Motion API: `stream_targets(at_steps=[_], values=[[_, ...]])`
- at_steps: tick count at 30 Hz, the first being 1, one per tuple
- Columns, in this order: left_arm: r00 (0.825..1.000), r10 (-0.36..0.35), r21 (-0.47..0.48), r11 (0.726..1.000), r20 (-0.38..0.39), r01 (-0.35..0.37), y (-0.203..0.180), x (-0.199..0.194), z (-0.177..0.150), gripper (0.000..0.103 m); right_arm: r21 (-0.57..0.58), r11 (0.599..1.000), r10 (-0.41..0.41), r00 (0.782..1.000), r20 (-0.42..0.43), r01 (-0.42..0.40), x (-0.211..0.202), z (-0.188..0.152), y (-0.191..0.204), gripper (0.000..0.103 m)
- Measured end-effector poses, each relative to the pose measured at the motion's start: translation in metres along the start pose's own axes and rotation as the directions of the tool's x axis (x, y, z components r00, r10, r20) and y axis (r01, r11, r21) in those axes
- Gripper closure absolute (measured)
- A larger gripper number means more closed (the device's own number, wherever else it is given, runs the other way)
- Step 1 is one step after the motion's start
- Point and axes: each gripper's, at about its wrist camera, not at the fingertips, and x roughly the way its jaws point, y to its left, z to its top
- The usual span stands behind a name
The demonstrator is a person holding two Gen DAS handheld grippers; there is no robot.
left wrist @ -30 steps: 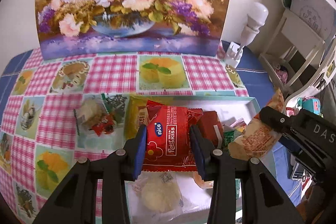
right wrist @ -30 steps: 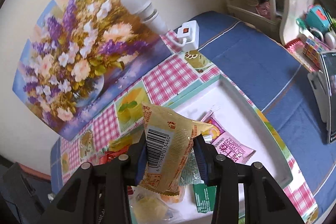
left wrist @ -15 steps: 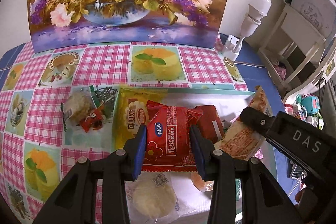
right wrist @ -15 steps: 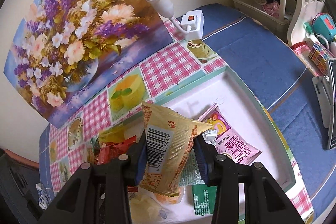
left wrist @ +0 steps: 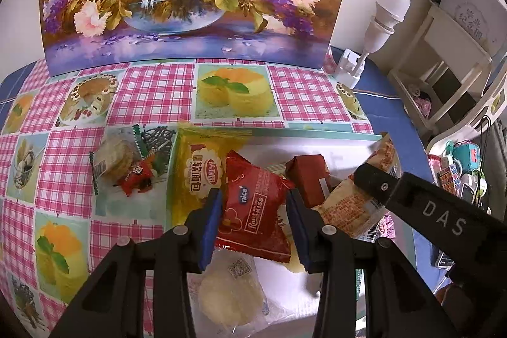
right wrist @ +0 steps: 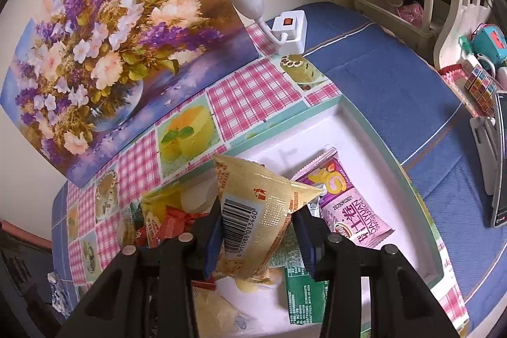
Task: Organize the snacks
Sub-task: 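Open the left tool over the tray while right tool releases the bread packet there, then grasp the clear-wrapped round biscuit with left tool while right tool moves over the pile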
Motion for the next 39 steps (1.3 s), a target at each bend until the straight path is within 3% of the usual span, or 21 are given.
stream_targets(at_steps=[4, 9, 12, 17, 21, 22, 23, 25, 35, 39], values=[[1.000, -0.002, -0.002, 1.000, 0.008, 0.002, 0.000, -0.007, 0.002, 0.050, -0.005, 1.000, -0.005, 1.000, 0.001, 0.005, -0.002, 0.001, 0.000, 0.058], [1.000, 0.011, -0.009, 1.000, 0.007, -0.011, 0.001, -0.015, 0.005, 0.050, -0.011, 1.000, -0.014, 1.000, 0.009, 0.014, -0.006, 0.002, 0.000, 0.058], [1.000, 0.015, -0.019, 1.000, 0.006, -0.015, 0.005, -0.020, 0.008, 0.049, -0.013, 1.000, -0.021, 1.000, 0.016, 0.021, -0.007, 0.003, 0.001, 0.047], [1.000, 0.027, -0.043, 0.999, 0.001, -0.027, 0.014, -0.025, 0.011, 0.049, -0.022, 0.999, -0.029, 0.999, 0.019, 0.029, -0.008, 0.003, 0.002, 0.044], [0.999, 0.046, -0.084, 0.995, -0.006, -0.046, 0.031, -0.027, 0.014, 0.049, -0.042, 0.999, -0.034, 0.999, 0.017, 0.034, -0.004, 0.003, 0.007, 0.031], [0.999, 0.054, -0.101, 0.993, -0.006, -0.054, 0.038, -0.027, 0.015, 0.047, -0.049, 0.998, -0.032, 0.999, 0.016, 0.033, -0.003, 0.002, 0.009, 0.022], [0.998, 0.064, -0.117, 0.991, -0.007, -0.064, 0.044, -0.028, 0.016, 0.033, -0.056, 0.998, -0.032, 0.999, 0.016, 0.033, -0.001, 0.002, 0.011, 0.017], [0.994, 0.105, -0.164, 0.981, 0.002, -0.103, 0.063, -0.029, 0.018, 0.014, -0.074, 0.997, -0.032, 0.999, 0.020, 0.034, 0.001, 0.000, 0.017, 0.003], [0.961, 0.273, -0.338, 0.910, 0.048, -0.241, 0.144, -0.044, 0.025, 0.010, -0.195, 0.981, -0.003, 0.999, 0.037, 0.010, 0.008, -0.008, 0.062, 0.000], [0.960, 0.278, -0.365, 0.897, 0.032, -0.248, 0.161, -0.038, 0.028, 0.010, -0.224, 0.974, 0.021, 1.000, 0.004, -0.019, 0.017, -0.010, 0.087, 0.000]])
